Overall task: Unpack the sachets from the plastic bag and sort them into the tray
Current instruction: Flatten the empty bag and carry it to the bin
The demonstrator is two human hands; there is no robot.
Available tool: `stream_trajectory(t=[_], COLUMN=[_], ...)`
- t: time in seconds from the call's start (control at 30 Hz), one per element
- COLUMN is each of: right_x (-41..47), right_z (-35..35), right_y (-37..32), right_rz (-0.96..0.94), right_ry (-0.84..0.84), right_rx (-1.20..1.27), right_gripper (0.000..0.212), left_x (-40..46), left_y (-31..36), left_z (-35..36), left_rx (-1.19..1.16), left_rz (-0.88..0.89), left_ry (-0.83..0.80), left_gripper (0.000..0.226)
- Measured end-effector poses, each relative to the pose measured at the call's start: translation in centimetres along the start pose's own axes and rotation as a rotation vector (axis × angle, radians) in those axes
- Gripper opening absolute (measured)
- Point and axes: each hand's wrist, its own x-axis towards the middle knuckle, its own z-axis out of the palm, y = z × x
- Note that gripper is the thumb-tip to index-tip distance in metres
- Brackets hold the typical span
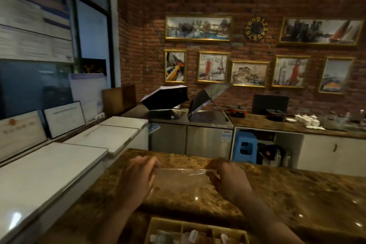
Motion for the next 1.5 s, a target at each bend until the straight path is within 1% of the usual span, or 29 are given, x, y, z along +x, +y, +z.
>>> stream_trajectory(t=[0.03, 0.07, 0.1, 0.17, 0.2, 0.23, 0.3, 0.37, 0.4, 0.5, 0.6, 0.67, 0.73, 0.83, 0.97, 1.07, 1.2, 1.4, 1.5], right_x=[0.6, 1.4, 1.6, 2.4, 2.8, 3.0, 3.5, 3.7, 3.9, 3.4, 2.7, 1.7, 1.0, -0.1, -1.1, -1.7, -2.8, -4.9, -5.5], right_z=[0.6, 1.6, 1.8, 3.2, 4.1, 4.8, 6.4, 8.4, 9.4, 11.0, 12.9, 14.0, 15.0, 15.2, 15.5, 15.8, 15.9, 16.5, 16.4], right_y=[-2.0, -4.4, -5.0, -8.9, -11.2, -13.3, -17.4, -21.7, -23.4, -29.6, -35.4, -38.9, -42.0, -45.6, -49.0, -50.3, -51.4, -51.3, -51.3], right_rz=[-0.026, -0.063, -0.073, -0.126, -0.169, -0.193, -0.23, -0.327, -0.359, -0.472, -0.605, -0.67, -0.759, -0.842, -0.972, -1.057, -1.147, -1.219, -1.235], right_ry=[-0.009, -0.02, -0.025, -0.042, -0.043, -0.051, -0.077, -0.107, -0.134, -0.228, -0.275, -0.236, -0.192, -0.248, -0.293, -0.358, -0.398, -0.471, -0.487], right_rx=[0.002, 0.007, 0.008, 0.039, 0.045, 0.057, 0.12, 0.126, 0.144, 0.247, 0.421, 0.411, 0.482, 0.525, 0.618, 0.68, 0.709, 0.754, 0.738], right_gripper=[0.02, 0.021, 0.02, 0.017, 0.015, 0.014, 0.015, 0.02, 0.022, 0.018, 0.015, 0.016, 0.016, 0.016, 0.013, 0.012, 0.014, 0.015, 0.014], left_x=[-0.3, -0.8, -1.0, -2.1, -3.2, -4.3, -6.6, -9.1, -10.3, -14.5, -18.4, -20.8, -23.3, -26.1, -28.9, -30.5, -32.1, -34.4, -35.1], left_y=[-1.6, -3.6, -4.0, -7.2, -9.3, -11.0, -14.1, -16.9, -18.3, -22.1, -24.3, -24.6, -24.9, -24.2, -22.1, -20.2, -17.6, -15.5, -15.2], left_z=[-1.2, -2.8, -3.4, -5.9, -7.4, -8.7, -11.5, -14.2, -15.3, -18.7, -22.2, -24.6, -26.4, -28.6, -30.6, -31.0, -31.0, -30.1, -29.8], left_rx=[-0.027, 0.0, 0.006, 0.034, 0.049, 0.092, 0.146, 0.198, 0.264, 0.36, 0.451, 0.493, 0.572, 0.649, 0.733, 0.795, 0.845, 0.894, 0.896], left_rz=[-0.055, -0.096, -0.101, -0.096, -0.123, -0.154, -0.219, -0.258, -0.275, -0.374, -0.45, -0.535, -0.583, -0.686, -0.819, -0.903, -0.986, -1.079, -1.082], left_ry=[-0.011, -0.008, -0.025, 0.022, 0.04, 0.039, 0.066, 0.074, 0.083, 0.115, 0.151, 0.174, 0.214, 0.194, 0.22, 0.245, 0.27, 0.256, 0.269], left_gripper=[0.012, 0.015, 0.019, 0.012, 0.008, 0.007, 0.012, 0.01, 0.009, 0.015, 0.014, 0.015, 0.016, 0.016, 0.019, 0.018, 0.018, 0.019, 0.02])
